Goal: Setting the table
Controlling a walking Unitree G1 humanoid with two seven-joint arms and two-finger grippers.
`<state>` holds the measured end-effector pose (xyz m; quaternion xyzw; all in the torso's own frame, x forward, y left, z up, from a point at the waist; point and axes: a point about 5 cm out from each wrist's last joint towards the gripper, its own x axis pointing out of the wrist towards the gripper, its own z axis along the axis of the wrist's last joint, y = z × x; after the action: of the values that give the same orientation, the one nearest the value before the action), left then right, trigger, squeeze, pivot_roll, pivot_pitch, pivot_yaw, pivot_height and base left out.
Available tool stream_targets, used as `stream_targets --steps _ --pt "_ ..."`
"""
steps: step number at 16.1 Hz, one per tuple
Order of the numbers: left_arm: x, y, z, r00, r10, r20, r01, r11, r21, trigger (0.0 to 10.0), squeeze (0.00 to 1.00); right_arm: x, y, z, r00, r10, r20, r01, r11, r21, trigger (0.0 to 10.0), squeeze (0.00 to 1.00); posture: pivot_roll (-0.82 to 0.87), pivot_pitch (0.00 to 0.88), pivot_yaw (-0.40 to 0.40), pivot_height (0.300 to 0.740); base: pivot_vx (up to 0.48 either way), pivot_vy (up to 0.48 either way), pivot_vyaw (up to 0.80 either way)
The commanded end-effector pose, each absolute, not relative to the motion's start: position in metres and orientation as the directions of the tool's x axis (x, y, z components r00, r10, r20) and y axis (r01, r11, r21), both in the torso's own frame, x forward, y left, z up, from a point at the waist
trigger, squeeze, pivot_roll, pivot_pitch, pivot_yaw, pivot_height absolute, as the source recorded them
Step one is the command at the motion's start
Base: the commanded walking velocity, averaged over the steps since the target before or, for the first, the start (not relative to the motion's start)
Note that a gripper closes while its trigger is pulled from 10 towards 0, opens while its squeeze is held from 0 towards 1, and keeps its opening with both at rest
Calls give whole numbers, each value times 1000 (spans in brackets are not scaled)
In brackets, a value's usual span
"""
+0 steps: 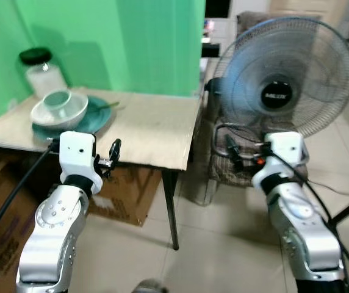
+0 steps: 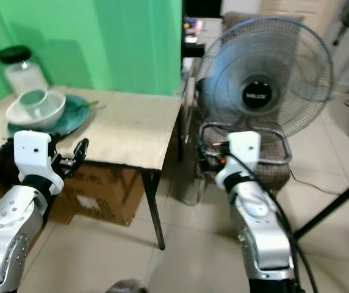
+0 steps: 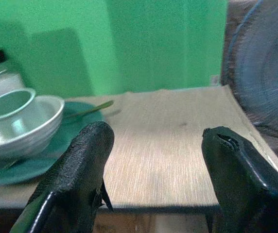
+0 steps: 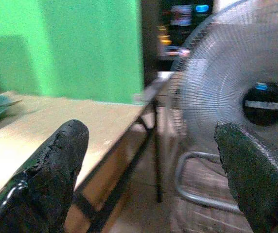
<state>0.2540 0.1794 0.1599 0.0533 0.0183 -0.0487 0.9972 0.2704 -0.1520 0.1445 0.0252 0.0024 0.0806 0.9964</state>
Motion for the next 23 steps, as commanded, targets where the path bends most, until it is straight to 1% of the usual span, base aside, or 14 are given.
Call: stream_targets --steps 1,3,13,17,19,23 --pt "254 184 159 994 -87 -59 94 988 121 10000 0 272 -145 147 986 167 4 -167 983 70 10000 0 158 0 19 740 0 439 0" --pt "254 184 159 994 -88 -60 95 988 124 10000 0 273 -145 147 987 163 2 -162 983 90 10000 0 161 0 17 740 0 429 0" --pt "255 185 161 995 -89 -54 95 986 136 10000 0 277 -139 148 984 180 3 -179 979 102 10000 0 170 0 0 740 0 429 0" --pt "256 187 163 997 -62 -34 66 990 121 10000 0 277 -138 147 984 179 -6 -177 975 137 10000 0 173 0 -1 740 0 0 0" --pt "259 189 162 998 -44 -36 49 989 138 10000 0 276 -137 146 983 185 -10 -182 974 134 10000 0 173 0 0 740 0 0 0" --pt "259 188 163 998 -51 -22 54 991 125 10000 0 277 -136 146 981 192 -13 -188 973 132 10000 0 179 0 -6 740 0 0 0"
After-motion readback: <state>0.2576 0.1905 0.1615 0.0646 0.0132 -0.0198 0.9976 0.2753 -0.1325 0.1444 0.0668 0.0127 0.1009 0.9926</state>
